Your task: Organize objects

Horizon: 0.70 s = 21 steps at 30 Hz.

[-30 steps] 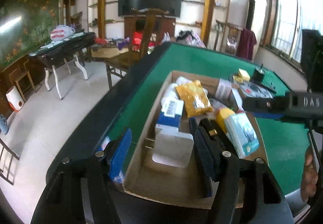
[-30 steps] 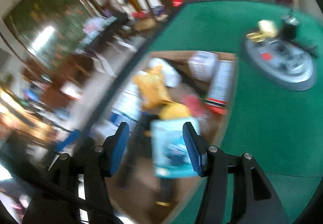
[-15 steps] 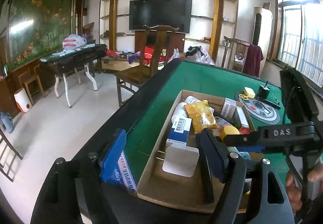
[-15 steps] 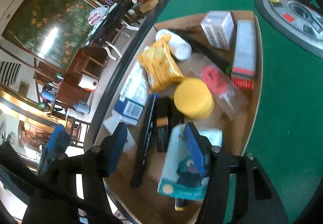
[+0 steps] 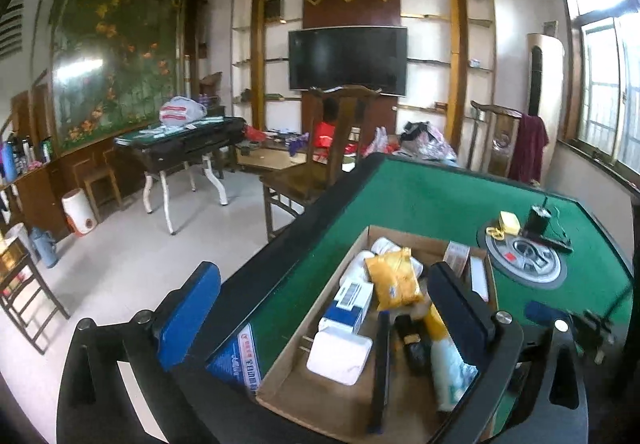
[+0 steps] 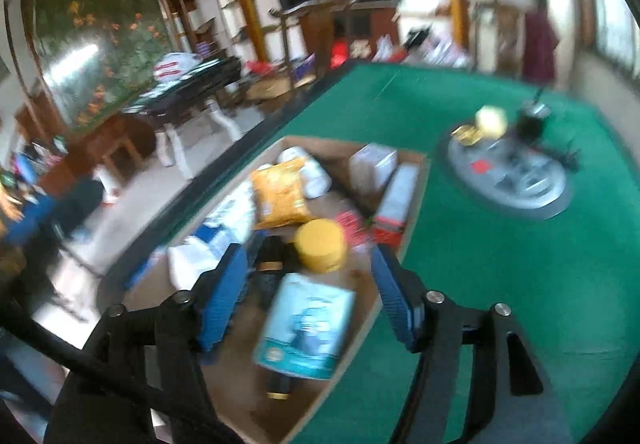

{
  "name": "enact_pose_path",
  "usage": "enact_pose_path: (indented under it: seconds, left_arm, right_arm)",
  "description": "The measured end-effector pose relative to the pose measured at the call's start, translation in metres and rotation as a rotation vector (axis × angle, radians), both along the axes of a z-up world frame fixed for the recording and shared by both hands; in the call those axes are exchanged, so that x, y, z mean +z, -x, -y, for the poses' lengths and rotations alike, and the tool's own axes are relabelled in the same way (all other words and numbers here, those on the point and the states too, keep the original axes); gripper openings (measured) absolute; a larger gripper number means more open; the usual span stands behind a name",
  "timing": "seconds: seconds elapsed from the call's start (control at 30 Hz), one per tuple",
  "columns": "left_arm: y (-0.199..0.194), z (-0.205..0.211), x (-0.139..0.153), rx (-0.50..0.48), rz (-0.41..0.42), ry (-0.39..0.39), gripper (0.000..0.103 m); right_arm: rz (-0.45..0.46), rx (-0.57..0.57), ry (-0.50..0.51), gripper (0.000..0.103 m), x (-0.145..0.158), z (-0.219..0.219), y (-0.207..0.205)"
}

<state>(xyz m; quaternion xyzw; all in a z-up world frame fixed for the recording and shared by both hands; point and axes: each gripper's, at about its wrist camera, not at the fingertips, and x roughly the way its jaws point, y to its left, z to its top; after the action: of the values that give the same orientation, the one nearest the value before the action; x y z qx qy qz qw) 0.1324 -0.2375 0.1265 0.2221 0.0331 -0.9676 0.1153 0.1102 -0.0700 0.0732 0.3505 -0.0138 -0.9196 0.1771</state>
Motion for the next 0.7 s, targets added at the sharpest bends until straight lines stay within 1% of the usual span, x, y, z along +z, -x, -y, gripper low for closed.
enact_pose_path:
  seconds: [0.07, 0.13, 0.2, 0.27, 0.33, 0.5, 0.57, 0.7]
  left_arm:
    - [-0.001, -0.008, 0.005, 0.019, -0.004, 0.008, 0.101]
    - [-0.002, -0.015, 0.005, 0.022, -0.001, 0.013, 0.101]
    - [-0.003, -0.021, 0.005, 0.015, 0.012, 0.026, 0.101]
    - [-0.003, -0.030, 0.004, 0.014, 0.019, 0.052, 0.101]
    - [-0.004, -0.034, 0.002, 0.024, 0.029, 0.067, 0.101]
    - [-0.002, -0.039, 0.001, 0.006, 0.061, 0.039, 0.101]
    - [-0.001, -0.042, -0.001, 0.011, 0.078, 0.049, 0.101]
    - [-0.001, -0.051, -0.004, 0.026, 0.094, 0.096, 0.101]
  right_arm:
    - [-0.061, -0.047, -0.061, 0.068, 0.001, -0.001, -0.009]
    - [-0.078, -0.062, -0.078, 0.073, 0.001, -0.005, -0.012]
    - [-0.072, -0.072, -0.071, 0.074, 0.002, -0.014, -0.012]
    - [-0.056, -0.079, -0.035, 0.074, 0.001, -0.023, -0.014]
    - [-0.040, -0.080, -0.021, 0.074, -0.003, -0.027, -0.014]
    - [-0.026, -0.071, -0.032, 0.074, -0.008, -0.030, -0.019]
    - [-0.026, -0.061, -0.039, 0.074, -0.008, -0.028, -0.022]
    - [-0.035, -0.047, -0.059, 0.074, -0.009, -0.024, -0.026]
